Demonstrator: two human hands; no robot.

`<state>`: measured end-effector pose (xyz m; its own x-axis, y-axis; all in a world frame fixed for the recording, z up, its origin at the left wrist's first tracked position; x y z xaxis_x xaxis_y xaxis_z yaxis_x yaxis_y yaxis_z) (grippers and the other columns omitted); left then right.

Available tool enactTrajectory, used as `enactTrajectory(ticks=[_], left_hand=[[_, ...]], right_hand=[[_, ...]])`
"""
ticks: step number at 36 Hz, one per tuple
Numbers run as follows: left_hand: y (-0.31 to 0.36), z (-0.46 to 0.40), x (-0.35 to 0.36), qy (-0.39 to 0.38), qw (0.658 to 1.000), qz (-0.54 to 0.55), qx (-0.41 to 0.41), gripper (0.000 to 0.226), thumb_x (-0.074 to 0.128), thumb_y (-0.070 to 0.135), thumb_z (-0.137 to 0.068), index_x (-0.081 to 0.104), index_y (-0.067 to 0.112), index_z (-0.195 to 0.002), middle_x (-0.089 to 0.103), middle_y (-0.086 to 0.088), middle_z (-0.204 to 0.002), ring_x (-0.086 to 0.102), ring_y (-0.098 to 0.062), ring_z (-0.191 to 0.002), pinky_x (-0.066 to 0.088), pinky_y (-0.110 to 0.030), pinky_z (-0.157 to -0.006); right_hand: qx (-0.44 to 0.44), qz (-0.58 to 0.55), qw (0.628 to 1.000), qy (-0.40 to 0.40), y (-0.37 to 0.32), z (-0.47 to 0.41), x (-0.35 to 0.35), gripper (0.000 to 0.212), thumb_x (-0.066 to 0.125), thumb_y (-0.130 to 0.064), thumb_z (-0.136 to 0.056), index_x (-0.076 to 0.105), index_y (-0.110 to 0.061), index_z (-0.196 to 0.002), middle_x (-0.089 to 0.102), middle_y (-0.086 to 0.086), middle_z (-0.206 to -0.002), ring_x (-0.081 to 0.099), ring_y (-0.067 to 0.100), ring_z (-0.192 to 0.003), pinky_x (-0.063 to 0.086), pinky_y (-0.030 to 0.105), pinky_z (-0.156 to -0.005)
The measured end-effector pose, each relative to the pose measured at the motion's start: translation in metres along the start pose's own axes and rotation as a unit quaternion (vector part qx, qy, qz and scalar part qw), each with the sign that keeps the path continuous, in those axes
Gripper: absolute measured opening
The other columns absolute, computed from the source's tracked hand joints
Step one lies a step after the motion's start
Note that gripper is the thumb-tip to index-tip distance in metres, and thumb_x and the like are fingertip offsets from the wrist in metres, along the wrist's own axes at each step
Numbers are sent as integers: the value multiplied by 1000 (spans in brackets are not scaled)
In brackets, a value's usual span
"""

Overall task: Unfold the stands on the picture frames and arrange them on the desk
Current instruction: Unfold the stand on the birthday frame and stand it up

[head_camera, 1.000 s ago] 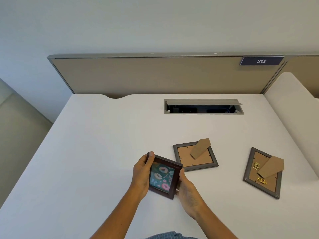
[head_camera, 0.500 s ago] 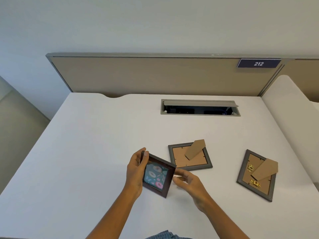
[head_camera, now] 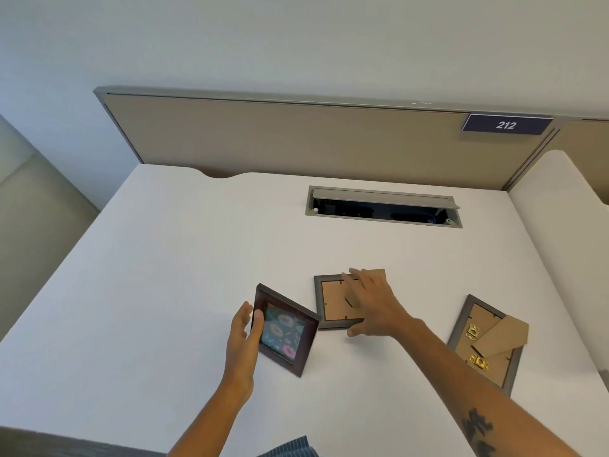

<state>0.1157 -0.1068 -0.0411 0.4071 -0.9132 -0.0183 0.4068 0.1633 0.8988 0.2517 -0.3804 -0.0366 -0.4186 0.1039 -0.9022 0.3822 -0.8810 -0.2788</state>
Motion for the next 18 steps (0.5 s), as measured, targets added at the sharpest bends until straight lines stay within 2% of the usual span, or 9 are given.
enactTrajectory(ticks=[3, 7, 12, 18], left_hand=[[-6, 5, -2, 7, 1000, -9, -6, 75, 58, 62, -90, 39, 36, -157, 44, 4, -163, 36, -24, -153, 35, -47, -124], [-9, 13, -5, 24, 999, -22, -7, 73, 56, 62, -90, 38, 37, -157, 42, 4, -164, 36, -24, -153, 36, -40, -116], [-12, 20, -12, 48, 999, -17, -12, 70, 56, 64, -90, 41, 41, -154, 42, 9, -163, 37, -20, -152, 34, -37, -112], [-16, 26, -18, 70, 997, -13, -20, 68, 57, 66, -90, 44, 43, -152, 43, 12, -163, 38, -18, -150, 34, -38, -114]], right_hand=[[-11, 48, 998, -33, 4, -12, 1, 148, 91, -68, -69, -4, -25, -174, -5, 4, -182, -6, 35, -168, -1, 61, -134], [-31, 107, 992, -64, 7, -21, 4, 153, 87, -77, -67, -9, -24, -173, -8, 8, -182, -5, 38, -168, 1, 66, -131], [-52, 110, 988, -94, 13, -25, 10, 149, 82, -80, -70, -11, -25, -173, -9, 7, -182, -4, 36, -168, 0, 65, -132], [-79, 93, 988, -96, 20, -28, 16, 144, 77, -84, -72, -8, -27, -173, -6, 2, -182, -4, 34, -168, -4, 63, -132]])
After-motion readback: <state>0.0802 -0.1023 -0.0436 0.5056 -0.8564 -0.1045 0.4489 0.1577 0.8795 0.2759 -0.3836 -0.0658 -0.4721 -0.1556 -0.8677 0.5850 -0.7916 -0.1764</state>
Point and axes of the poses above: each hand's wrist, its own z-axis away from the middle knuckle, its own x-axis out of the palm, y = z × x, the point moved 10 cm from there along -z, towards the middle knuckle
